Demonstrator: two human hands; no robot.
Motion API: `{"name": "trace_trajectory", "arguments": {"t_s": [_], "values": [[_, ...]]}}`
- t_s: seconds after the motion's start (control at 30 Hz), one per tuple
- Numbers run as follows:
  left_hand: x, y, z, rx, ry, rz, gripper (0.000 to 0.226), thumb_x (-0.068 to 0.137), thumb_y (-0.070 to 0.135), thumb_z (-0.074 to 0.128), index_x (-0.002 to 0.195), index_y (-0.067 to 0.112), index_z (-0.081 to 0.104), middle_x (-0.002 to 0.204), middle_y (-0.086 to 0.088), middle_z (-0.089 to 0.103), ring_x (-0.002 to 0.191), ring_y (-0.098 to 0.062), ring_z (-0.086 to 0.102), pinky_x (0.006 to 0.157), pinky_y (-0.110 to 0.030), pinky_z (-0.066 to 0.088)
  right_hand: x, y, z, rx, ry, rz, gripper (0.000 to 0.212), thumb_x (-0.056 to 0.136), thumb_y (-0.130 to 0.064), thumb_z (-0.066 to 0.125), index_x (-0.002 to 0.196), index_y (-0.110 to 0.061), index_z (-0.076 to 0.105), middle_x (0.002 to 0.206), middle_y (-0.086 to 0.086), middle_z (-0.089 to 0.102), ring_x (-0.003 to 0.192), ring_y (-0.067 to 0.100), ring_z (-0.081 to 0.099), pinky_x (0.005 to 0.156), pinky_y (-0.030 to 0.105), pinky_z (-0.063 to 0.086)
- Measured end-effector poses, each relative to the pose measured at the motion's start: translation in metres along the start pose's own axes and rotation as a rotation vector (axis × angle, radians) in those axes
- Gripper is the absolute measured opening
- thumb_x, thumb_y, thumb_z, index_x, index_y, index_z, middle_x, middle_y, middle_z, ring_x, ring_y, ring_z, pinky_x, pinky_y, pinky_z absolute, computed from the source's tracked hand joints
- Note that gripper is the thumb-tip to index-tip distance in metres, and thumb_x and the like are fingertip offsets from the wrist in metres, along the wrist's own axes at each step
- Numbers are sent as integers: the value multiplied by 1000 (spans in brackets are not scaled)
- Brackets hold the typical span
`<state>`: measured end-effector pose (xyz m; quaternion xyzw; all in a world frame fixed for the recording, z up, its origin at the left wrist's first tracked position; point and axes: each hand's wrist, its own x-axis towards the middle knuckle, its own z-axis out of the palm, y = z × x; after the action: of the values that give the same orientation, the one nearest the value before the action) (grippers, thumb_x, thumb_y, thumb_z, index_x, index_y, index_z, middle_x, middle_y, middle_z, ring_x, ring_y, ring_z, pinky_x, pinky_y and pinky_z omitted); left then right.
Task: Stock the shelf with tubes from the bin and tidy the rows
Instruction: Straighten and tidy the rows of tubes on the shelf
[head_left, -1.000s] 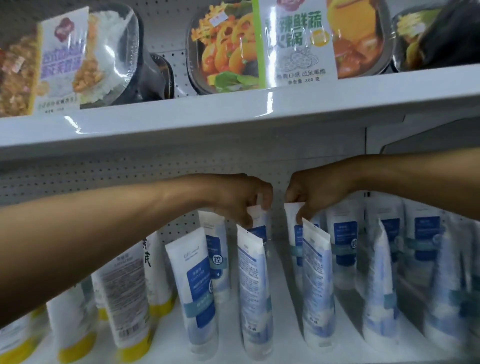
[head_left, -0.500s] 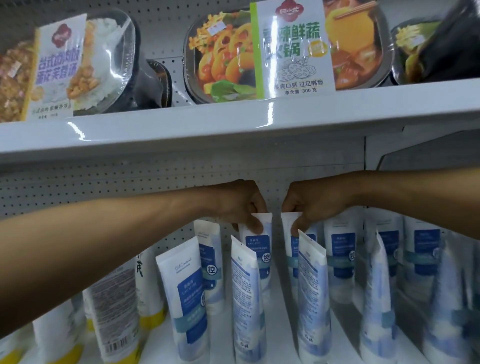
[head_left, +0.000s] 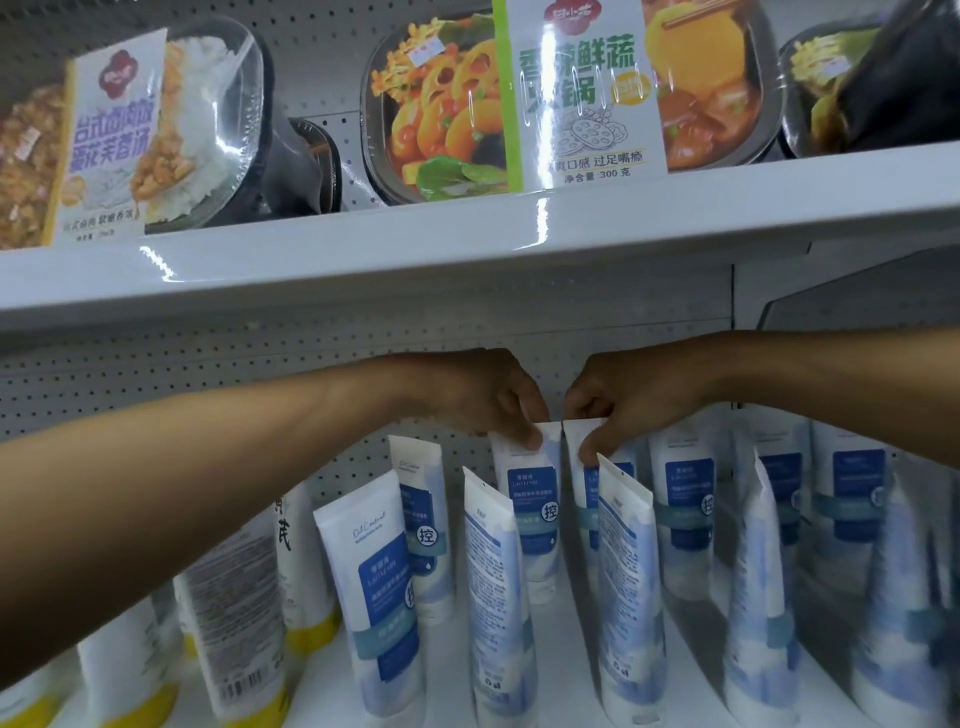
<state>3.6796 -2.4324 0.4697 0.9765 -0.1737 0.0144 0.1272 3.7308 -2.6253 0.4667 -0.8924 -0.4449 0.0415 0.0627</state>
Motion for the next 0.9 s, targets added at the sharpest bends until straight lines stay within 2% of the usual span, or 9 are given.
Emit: {"name": "trace_trajectory", "arguments": {"t_s": [0.07, 0.13, 0.27, 0.3, 0.43, 0.53, 0.67, 0.77, 0.9], "values": [[-15, -6, -20, 32, 75, -22, 27, 87, 38, 67, 114, 32, 68, 107, 21, 68, 100, 5, 63, 94, -18, 46, -2, -1, -4, 21, 54, -3, 31, 83, -39, 69, 108, -21, 66, 97, -10, 70, 90, 5, 67, 87, 26, 55], [-34, -18, -38, 42, 83, -50, 28, 84, 44, 69, 112, 39, 68, 108, 26, 67, 102, 9, 61, 95, -15, 42, -2, -4, -8, 46, 94, -12, 37, 83, -40, 68, 115, -22, 63, 100, -15, 68, 95, 2, 65, 89, 22, 52], [-58, -40, -39, 59, -107, -148, 41, 77, 30, 79, 117, 30, 68, 112, 20, 68, 105, 8, 61, 78, -2, 44, 8, -14, -8, 56, 74, -39, 42, 82, -43, 70, 117, -22, 64, 106, -12, 70, 98, 2, 66, 92, 24, 52], [-59, -43, -33, 53, -136, -149, 40, 77, 25, 80, 115, 26, 69, 111, 17, 70, 103, 5, 63, 78, -3, 47, 12, -18, -6, 56, 55, -44, 39, 83, -42, 69, 116, -21, 65, 106, -11, 70, 97, 3, 66, 91, 25, 53], [-53, -50, -11, 36, -179, -130, 24, 78, 21, 80, 102, 18, 75, 99, 8, 75, 91, -6, 69, 87, -25, 56, 29, -32, 6, 23, 12, -58, 32, 86, -36, 68, 110, -16, 68, 103, -8, 72, 90, 4, 68, 84, 22, 56], [-46, -51, -6, -23, -162, -127, 20, 78, 20, 79, 97, 15, 75, 90, 7, 75, 81, -5, 69, 76, -24, 58, 38, -35, 11, 11, -18, -60, 22, 86, -32, 69, 98, -15, 70, 91, -7, 72, 74, 1, 65, 68, 15, 53], [-38, -49, -2, -77, -130, -150, 26, 79, 19, 78, 103, 8, 73, 96, -2, 75, 81, -12, 72, 75, -30, 60, 42, -36, 14, 23, -12, -62, 20, 88, -28, 67, 99, -12, 72, 94, -5, 73, 76, 3, 66, 73, 19, 54], [-32, -48, 1, -81, -98, -153, 31, 80, 20, 77, 107, 6, 72, 101, -4, 75, 85, -15, 73, 70, -24, 60, 42, -36, 15, 58, -26, -70, 10, 87, -28, 68, 91, -18, 70, 88, -11, 72, 75, 2, 67, 68, 14, 52], [-28, -46, 3, -131, -98, -155, 25, 81, 14, 76, 104, 4, 71, 87, 5, 72, 77, -9, 71, 65, -22, 60, 42, -35, 15, 79, -32, -77, 3, 87, -28, 67, 85, -25, 67, 84, -14, 70, 75, 3, 67, 67, 14, 50]]}}
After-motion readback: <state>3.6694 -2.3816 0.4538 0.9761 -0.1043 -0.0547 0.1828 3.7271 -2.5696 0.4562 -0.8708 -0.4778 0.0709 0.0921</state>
